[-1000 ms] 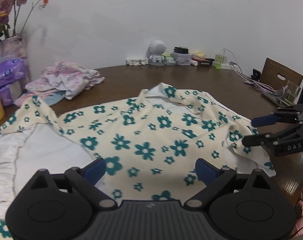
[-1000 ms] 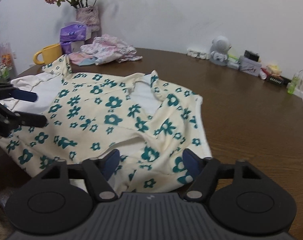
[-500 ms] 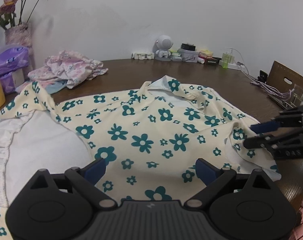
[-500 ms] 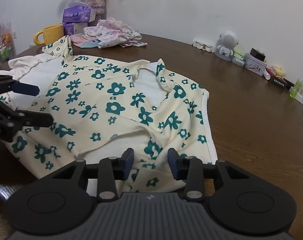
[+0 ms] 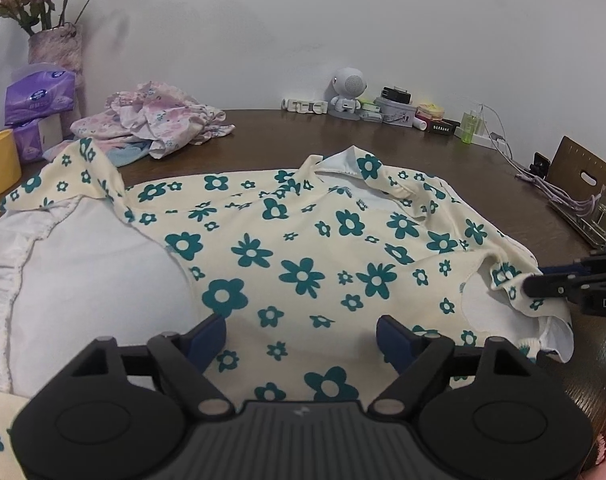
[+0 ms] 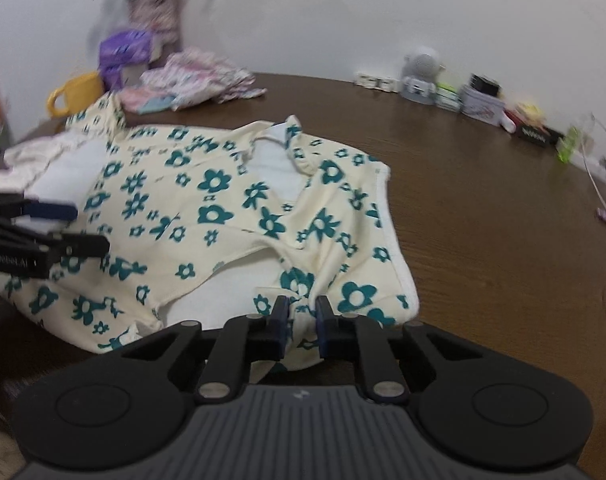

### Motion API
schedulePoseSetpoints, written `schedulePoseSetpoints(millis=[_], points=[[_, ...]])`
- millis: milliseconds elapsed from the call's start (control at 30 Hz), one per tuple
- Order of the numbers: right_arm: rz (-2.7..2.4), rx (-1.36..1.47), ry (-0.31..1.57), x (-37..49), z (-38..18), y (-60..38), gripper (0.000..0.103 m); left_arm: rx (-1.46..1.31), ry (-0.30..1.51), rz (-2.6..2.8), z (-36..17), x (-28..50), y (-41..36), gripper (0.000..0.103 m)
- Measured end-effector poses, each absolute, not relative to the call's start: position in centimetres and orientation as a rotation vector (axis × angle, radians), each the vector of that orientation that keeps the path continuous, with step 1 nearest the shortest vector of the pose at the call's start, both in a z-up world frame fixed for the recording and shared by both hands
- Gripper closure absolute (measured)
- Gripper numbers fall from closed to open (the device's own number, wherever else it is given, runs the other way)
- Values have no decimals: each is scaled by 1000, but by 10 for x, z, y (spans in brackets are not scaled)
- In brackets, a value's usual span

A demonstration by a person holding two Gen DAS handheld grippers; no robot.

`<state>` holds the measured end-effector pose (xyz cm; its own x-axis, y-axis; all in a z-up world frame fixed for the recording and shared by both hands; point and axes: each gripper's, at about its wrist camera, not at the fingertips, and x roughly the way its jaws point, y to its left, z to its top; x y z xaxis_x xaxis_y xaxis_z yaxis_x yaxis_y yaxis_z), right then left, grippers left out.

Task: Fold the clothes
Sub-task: 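Lift both open grippers and move them over the cream floral shirt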

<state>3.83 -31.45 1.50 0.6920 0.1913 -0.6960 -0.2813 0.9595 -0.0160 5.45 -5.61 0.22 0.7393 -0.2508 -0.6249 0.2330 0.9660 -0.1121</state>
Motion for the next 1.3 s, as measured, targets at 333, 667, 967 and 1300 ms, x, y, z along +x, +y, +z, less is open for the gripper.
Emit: schedulePoseSetpoints(millis=[333, 667, 967, 1300], points=[[291, -172, 619, 18, 39, -301, 70, -35, 679, -272, 2, 53, -56, 20], [275, -356, 764, 63, 2, -272, 81, -17, 677, -283, 1, 51, -58, 20], [307, -73, 831, 75, 21, -319, 97, 21, 673, -331, 3, 52, -69, 20], [313, -52, 749, 51, 30, -313, 75, 65, 683, -422, 4, 57, -90, 21]])
